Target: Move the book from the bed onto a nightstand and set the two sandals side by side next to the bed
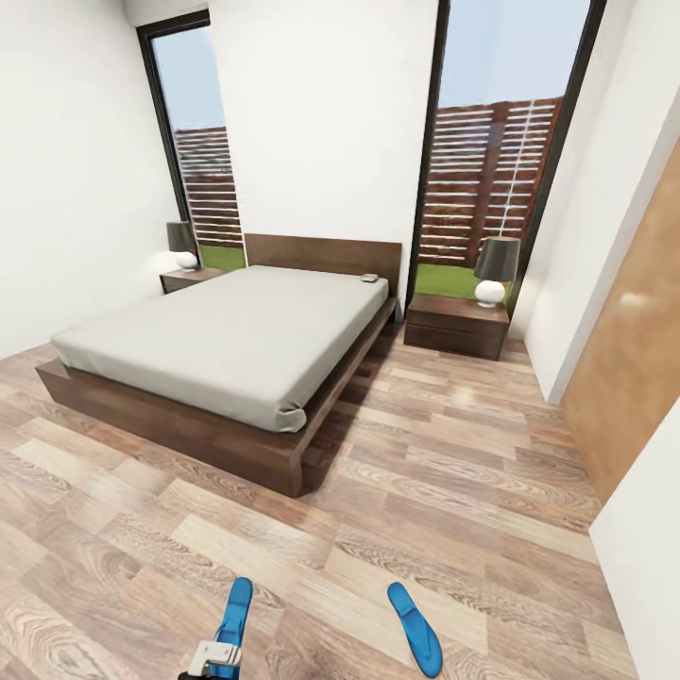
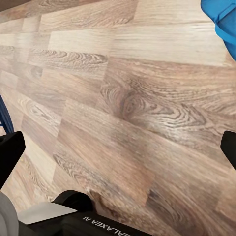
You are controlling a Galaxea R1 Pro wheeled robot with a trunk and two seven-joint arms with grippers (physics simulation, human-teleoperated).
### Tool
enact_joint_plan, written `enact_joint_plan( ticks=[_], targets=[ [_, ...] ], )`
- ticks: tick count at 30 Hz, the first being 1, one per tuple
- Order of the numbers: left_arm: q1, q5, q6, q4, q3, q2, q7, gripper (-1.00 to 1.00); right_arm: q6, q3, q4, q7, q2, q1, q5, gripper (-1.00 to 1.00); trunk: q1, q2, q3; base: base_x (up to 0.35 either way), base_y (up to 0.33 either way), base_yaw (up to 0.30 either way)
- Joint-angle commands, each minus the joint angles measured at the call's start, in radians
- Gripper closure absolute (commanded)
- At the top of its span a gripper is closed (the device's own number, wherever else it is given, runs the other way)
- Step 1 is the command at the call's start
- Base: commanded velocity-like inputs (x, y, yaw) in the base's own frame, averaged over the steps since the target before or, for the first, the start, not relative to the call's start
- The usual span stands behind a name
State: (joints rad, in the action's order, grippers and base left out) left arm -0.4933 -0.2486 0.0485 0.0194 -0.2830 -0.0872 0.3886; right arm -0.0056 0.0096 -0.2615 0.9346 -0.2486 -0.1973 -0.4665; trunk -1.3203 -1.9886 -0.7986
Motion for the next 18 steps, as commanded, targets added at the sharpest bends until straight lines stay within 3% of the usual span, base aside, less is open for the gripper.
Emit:
enact_joint_plan(
  ticks=[1,18],
  targets=[
    [-0.001,-0.008,0.004,-0.001,-0.008,0.0,0.004,1.0,-0.001,0.001,0.001,0.003,0.0,-0.001,-0.003,-1.0,0.0,0.0,-0.001,0.0,0.0,0.0],
    [-0.001,-0.008,0.004,-0.001,-0.008,-0.002,0.004,1.0,-0.001,0.001,0.001,0.003,0.0,-0.001,-0.003,-1.0,0.0,0.0,-0.001,0.182,-0.102,0.021]
  ],
)
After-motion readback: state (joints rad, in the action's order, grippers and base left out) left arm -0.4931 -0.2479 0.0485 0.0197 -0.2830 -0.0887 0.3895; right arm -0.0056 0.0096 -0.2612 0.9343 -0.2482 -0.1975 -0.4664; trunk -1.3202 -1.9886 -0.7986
